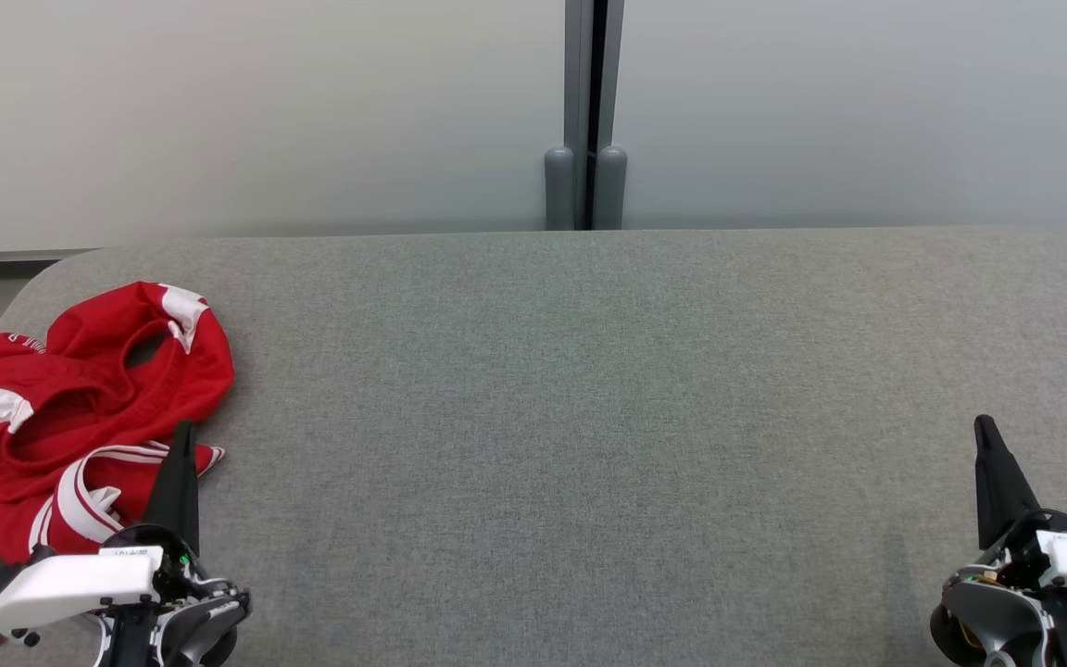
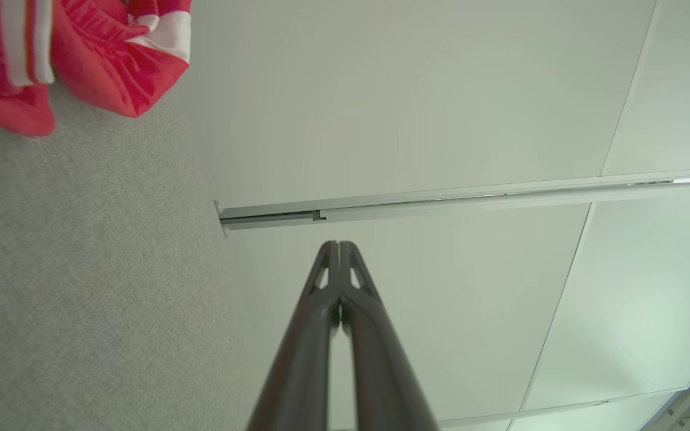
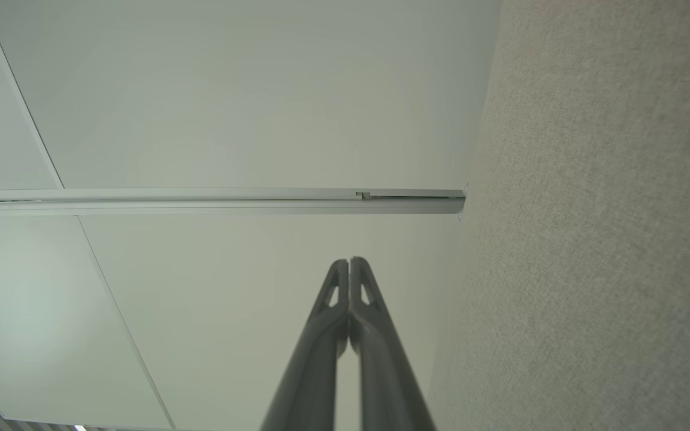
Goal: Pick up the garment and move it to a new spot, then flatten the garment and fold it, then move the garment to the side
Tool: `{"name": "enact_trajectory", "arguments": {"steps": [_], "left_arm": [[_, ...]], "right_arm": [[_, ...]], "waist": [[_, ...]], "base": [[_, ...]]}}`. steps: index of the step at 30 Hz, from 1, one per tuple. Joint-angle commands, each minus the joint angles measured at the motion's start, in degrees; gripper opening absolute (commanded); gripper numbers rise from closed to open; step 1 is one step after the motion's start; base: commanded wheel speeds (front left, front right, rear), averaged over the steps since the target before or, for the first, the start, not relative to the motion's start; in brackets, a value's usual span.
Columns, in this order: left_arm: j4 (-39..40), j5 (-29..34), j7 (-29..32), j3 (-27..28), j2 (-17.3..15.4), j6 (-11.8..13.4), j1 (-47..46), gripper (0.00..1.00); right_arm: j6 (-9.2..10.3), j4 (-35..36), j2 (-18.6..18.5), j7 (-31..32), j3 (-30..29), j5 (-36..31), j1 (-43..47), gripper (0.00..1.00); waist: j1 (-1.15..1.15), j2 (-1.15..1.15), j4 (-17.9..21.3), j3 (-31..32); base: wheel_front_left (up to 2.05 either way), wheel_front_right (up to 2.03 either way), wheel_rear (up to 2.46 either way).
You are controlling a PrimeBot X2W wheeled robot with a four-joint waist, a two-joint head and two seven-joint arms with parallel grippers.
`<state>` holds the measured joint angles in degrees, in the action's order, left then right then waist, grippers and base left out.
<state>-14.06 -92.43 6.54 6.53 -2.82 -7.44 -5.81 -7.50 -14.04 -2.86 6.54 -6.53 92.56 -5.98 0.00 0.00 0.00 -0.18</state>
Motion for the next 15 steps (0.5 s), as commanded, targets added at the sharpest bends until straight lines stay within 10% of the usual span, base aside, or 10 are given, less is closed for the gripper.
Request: {"name": "enact_trajectory", "arguments": {"steps": [1,2,15], "left_arm": [[0.0,0.1,0.1,0.1,-0.2,-0.2,-1.0,0.00],[-0.1,0.0,0.0,0.0,0.0,0.0,0.1,1.00],[0.3,2.4,-2.5,-2.2,0.5,0.0,2.5,1.00]], "right_arm": [[0.01,0.0,-0.1,0.1,0.0,-0.3,-0.6,0.00],[0.00,-0.1,0.0,0.0,0.0,0.0,0.1,1.00],[0.01,-1.2,0.5,-2.5,2.3,-4.3,1.6,1.00]], "waist": [[0.00,0.00,0.0,0.0],[0.00,0.00,0.0,0.0],[0.00,0.00,0.0,-0.1]], "base": [[0.00,0.00,0.00],[0.00,0.00,0.00],[0.00,0.00,0.00]]}}
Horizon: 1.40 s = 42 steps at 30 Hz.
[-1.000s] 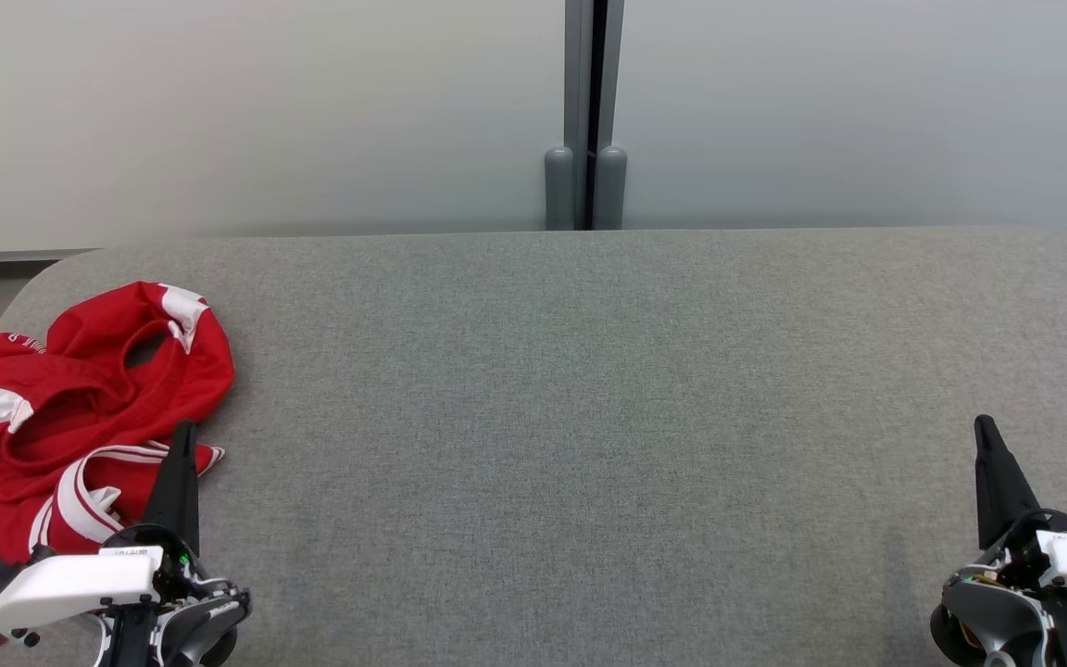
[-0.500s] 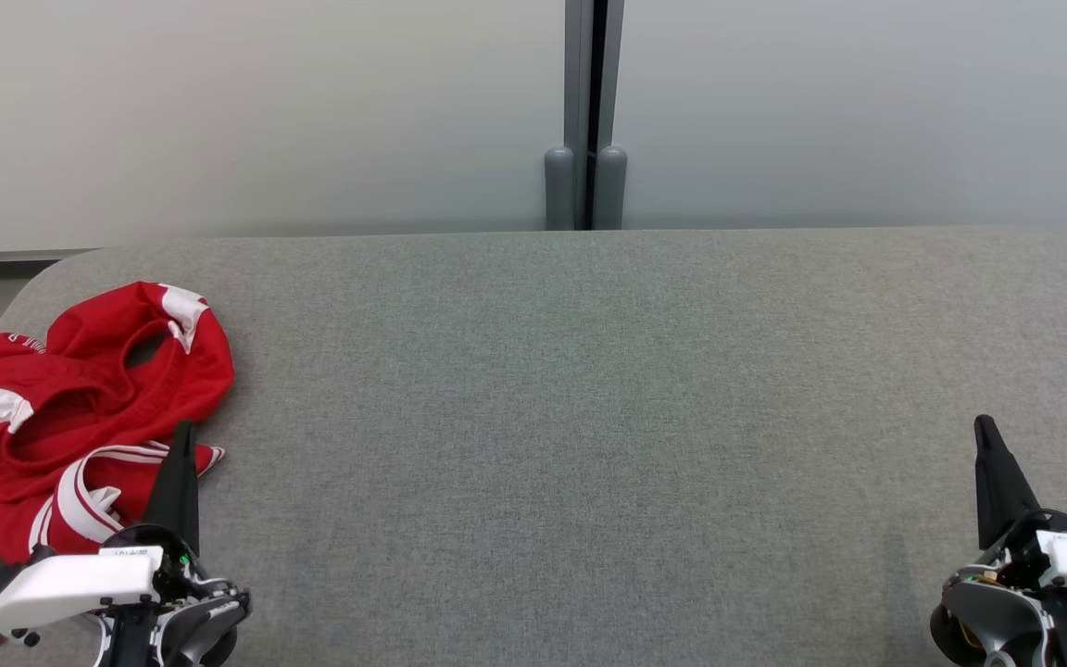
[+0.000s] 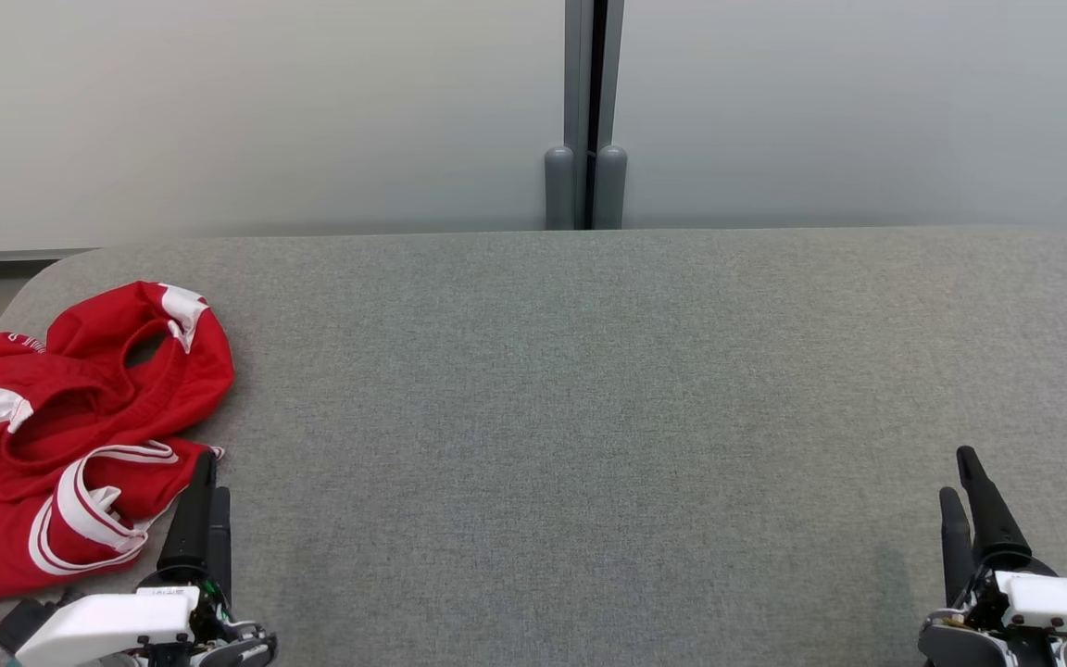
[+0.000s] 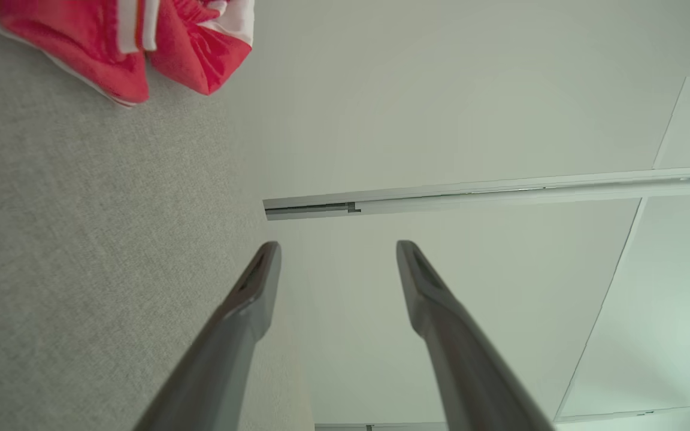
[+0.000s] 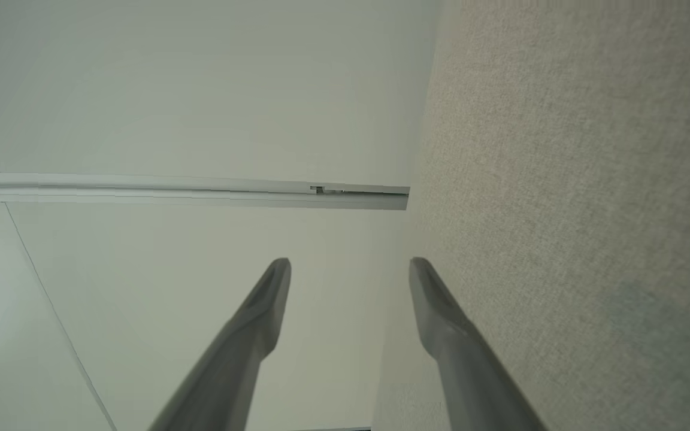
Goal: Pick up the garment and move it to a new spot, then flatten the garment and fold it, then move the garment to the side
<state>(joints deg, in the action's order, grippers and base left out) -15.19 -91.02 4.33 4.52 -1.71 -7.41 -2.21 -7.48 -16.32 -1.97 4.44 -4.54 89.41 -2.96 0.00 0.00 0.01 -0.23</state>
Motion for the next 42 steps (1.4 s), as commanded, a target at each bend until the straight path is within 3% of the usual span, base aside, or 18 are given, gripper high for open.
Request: {"name": "enact_trajectory", "arguments": {"steps": [1,14,26,42], "left_arm": [[1.6,1.9,-0.6,-0.3,-0.7,0.0,-1.0,1.00],[6.7,21.9,-4.0,-1.2,-0.6,0.3,0.1,1.00],[9.3,36.5,-6.9,-5.0,-0.8,4.3,1.1,1.00],[11.9,48.9,-9.8,-7.5,-0.9,5.5,2.3,1.00]], "right_arm": [[-0.01,1.1,-0.4,-0.7,0.3,-2.6,-1.4,1.00],[-0.01,3.7,-0.6,-4.1,4.4,-23.3,-0.9,1.00],[-0.01,5.1,-0.7,-7.0,8.2,-36.4,-0.3,1.00],[-0.01,6.2,-0.8,-9.9,10.7,-48.9,0.4,1.00]], "waist": [[0.00,0.00,0.0,0.0],[0.00,0.00,-0.2,0.1],[0.00,0.00,-0.4,0.5],[0.00,0.00,-0.7,1.0]], "base": [[0.00,0.00,0.00],[0.00,0.00,0.00],[0.00,0.00,0.00],[0.00,0.00,0.00]]}}
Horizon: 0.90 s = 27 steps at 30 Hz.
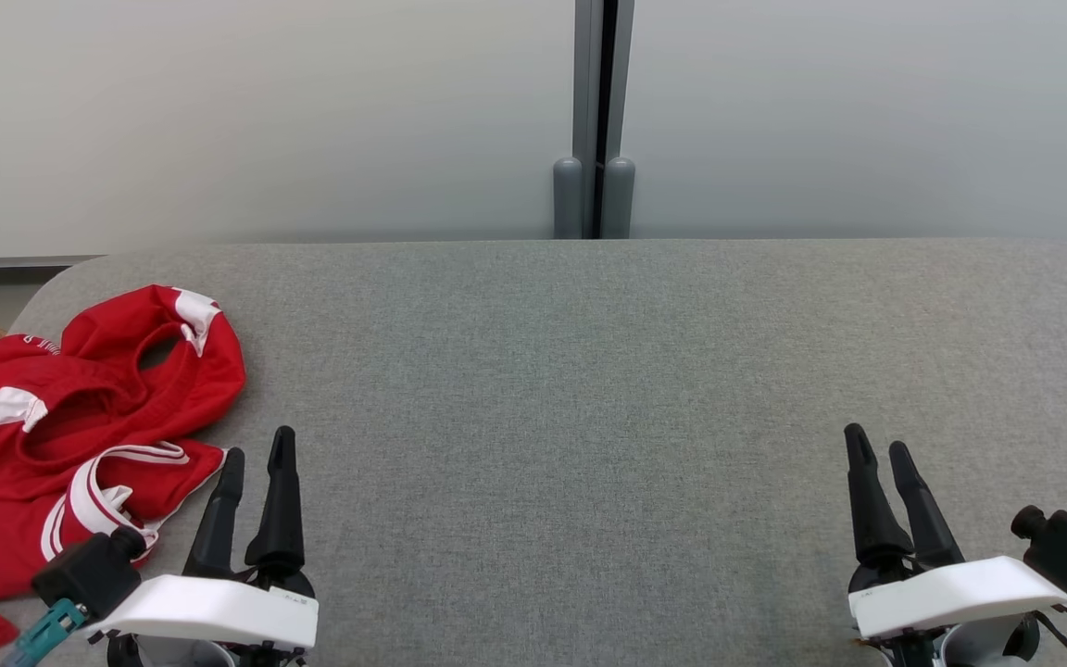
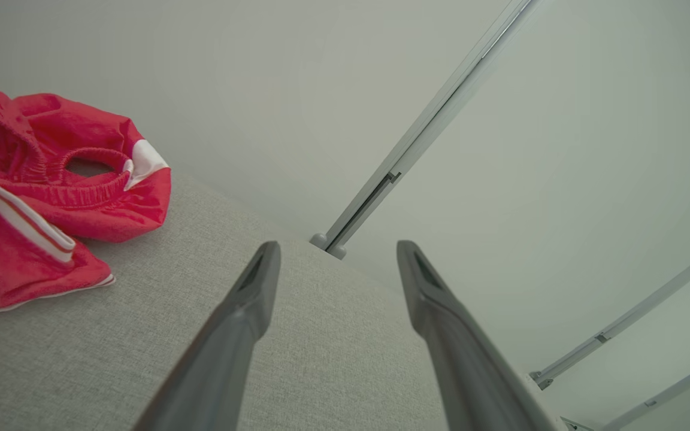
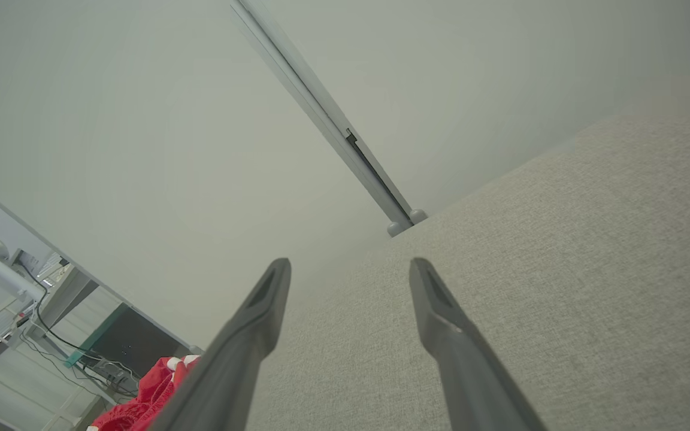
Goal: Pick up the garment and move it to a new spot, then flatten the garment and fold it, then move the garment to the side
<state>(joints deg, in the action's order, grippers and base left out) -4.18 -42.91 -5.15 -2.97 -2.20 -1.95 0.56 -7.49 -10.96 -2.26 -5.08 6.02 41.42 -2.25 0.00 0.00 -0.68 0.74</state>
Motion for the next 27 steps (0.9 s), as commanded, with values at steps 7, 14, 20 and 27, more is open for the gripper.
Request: {"name": "enact_trajectory", "arguments": {"steps": [7,14,20,27], "left_arm": [[1.5,5.2,-1.6,-0.4,-0.5,0.9,0.1,1.00],[2.2,10.2,-2.7,-1.2,-0.5,1.3,0.3,1.00],[2.6,13.9,-3.6,-1.9,-0.6,1.7,0.7,1.00],[1.4,17.5,-4.6,-2.7,-0.6,1.1,1.4,1.00]], "right_arm": [[0.00,1.5,-0.5,-1.6,1.3,-6.5,-0.2,1.00],[0.00,2.0,-0.6,-2.8,2.5,-11.6,-0.2,1.00],[0.00,2.3,-0.6,-3.7,3.3,-15.5,-0.1,1.00],[0.00,2.4,-0.6,-4.8,2.8,-19.5,0.2,1.00]], "waist": [[0.00,0.00,0.0,0.1],[0.00,0.00,-0.1,0.0],[0.00,0.00,-0.1,0.0],[0.00,0.00,-0.2,0.3]], "base": [[0.00,0.00,0.00],[0.00,0.00,0.00],[0.00,0.00,0.00],[0.00,0.00,0.00]]}}
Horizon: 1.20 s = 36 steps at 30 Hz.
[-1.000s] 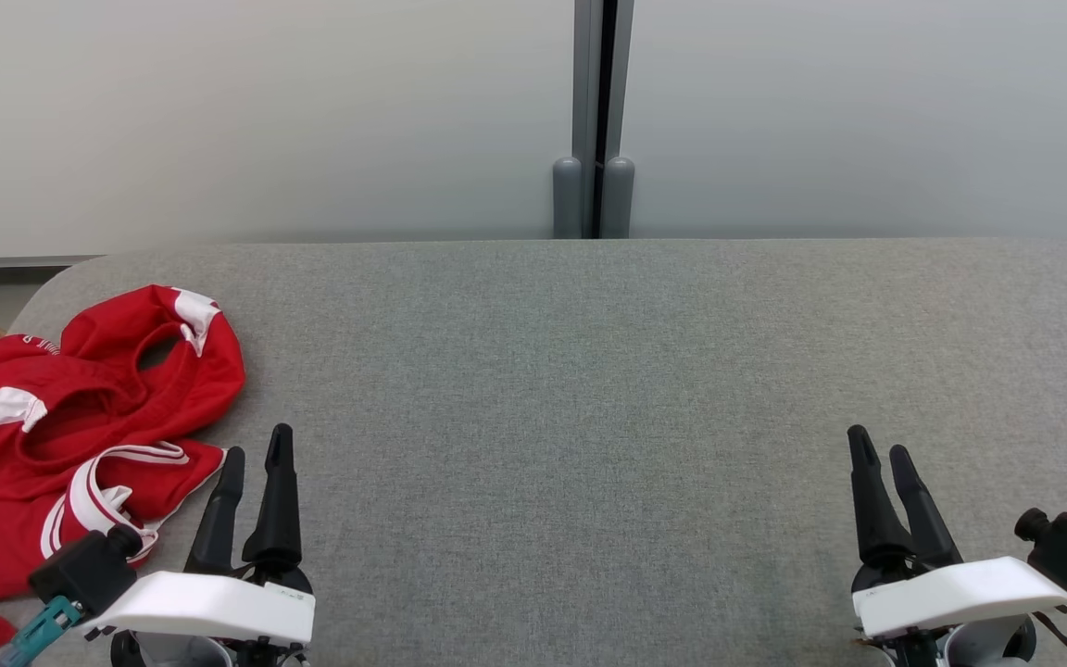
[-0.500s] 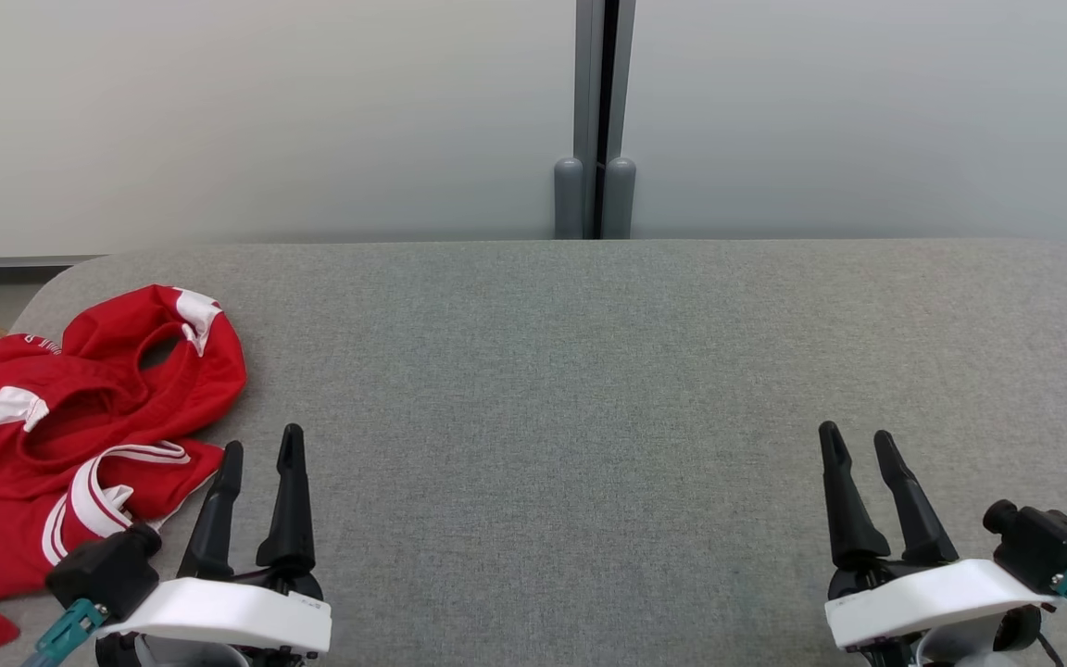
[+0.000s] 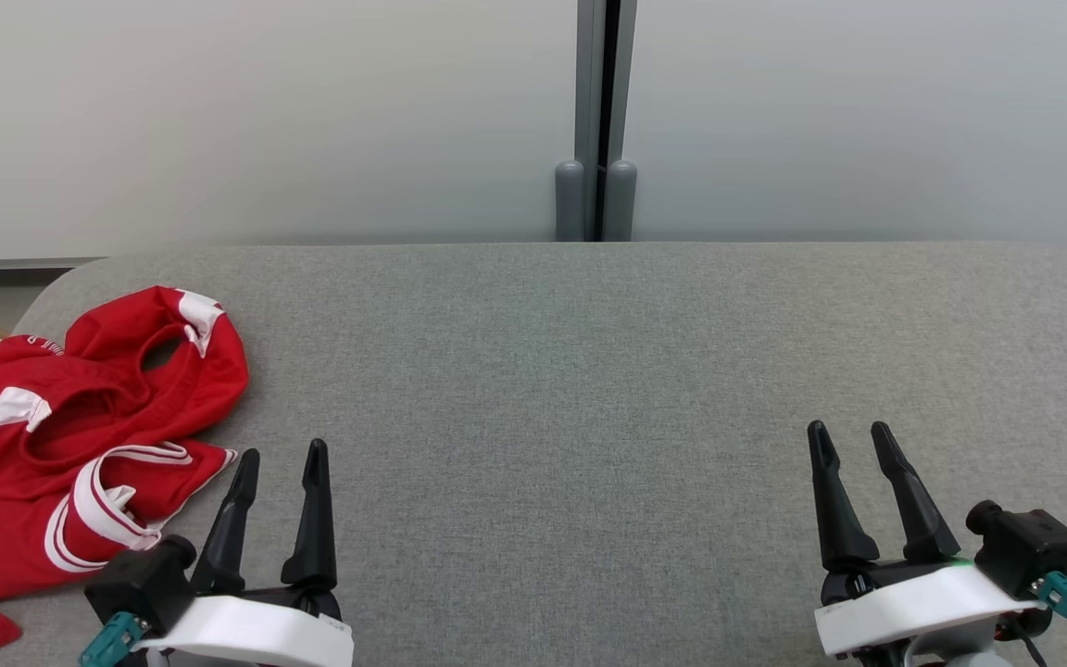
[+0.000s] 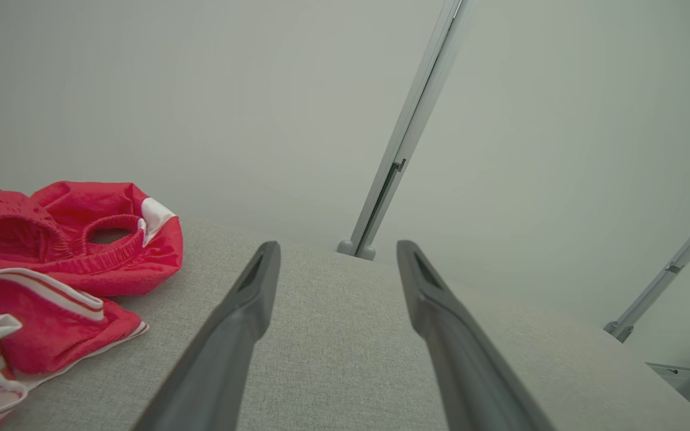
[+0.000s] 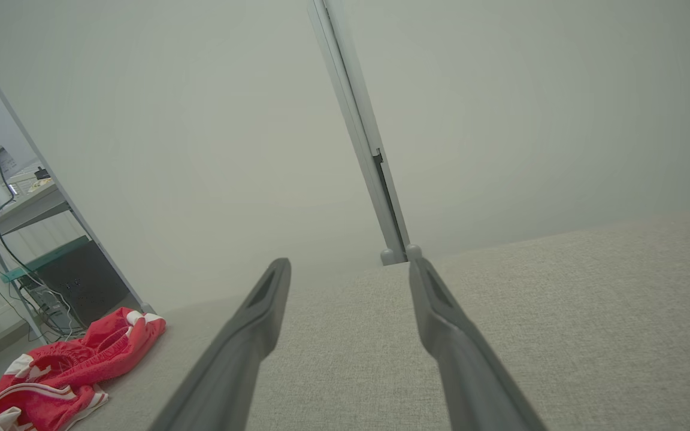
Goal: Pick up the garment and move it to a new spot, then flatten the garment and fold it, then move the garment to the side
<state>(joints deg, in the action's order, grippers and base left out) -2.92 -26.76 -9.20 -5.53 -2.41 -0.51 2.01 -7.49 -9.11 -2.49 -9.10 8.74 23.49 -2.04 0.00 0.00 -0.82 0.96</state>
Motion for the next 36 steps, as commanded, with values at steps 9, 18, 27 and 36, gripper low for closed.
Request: {"name": "enact_trajectory", "arguments": {"steps": [9,18,27,36], "left_arm": [[-1.4,5.4,-1.6,-0.9,-0.4,-0.8,0.3,1.00],[-2.4,8.1,-2.8,-0.5,-0.5,-0.2,1.0,1.00],[-1.8,11.4,-3.9,-0.3,-0.5,0.5,1.5,1.00],[-1.6,15.3,-4.8,-0.8,-0.6,0.8,2.1,1.00]], "right_arm": [[0.00,0.4,-0.4,-1.9,-0.9,-5.3,0.4,1.00],[0.00,-0.6,-0.4,-3.0,-1.7,-7.4,0.5,1.00],[0.00,-2.6,-0.5,-4.0,-0.4,-10.4,0.5,1.00],[0.00,-4.1,-0.5,-5.0,1.6,-15.6,0.2,1.00]], "waist": [[0.00,0.00,-0.2,0.3],[0.00,0.00,0.0,0.5],[0.00,0.00,0.2,0.9],[0.00,0.00,0.3,1.3]], "base": [[0.00,0.00,0.00],[0.00,0.00,0.00],[0.00,0.00,0.00],[0.00,0.00,0.00]]}}
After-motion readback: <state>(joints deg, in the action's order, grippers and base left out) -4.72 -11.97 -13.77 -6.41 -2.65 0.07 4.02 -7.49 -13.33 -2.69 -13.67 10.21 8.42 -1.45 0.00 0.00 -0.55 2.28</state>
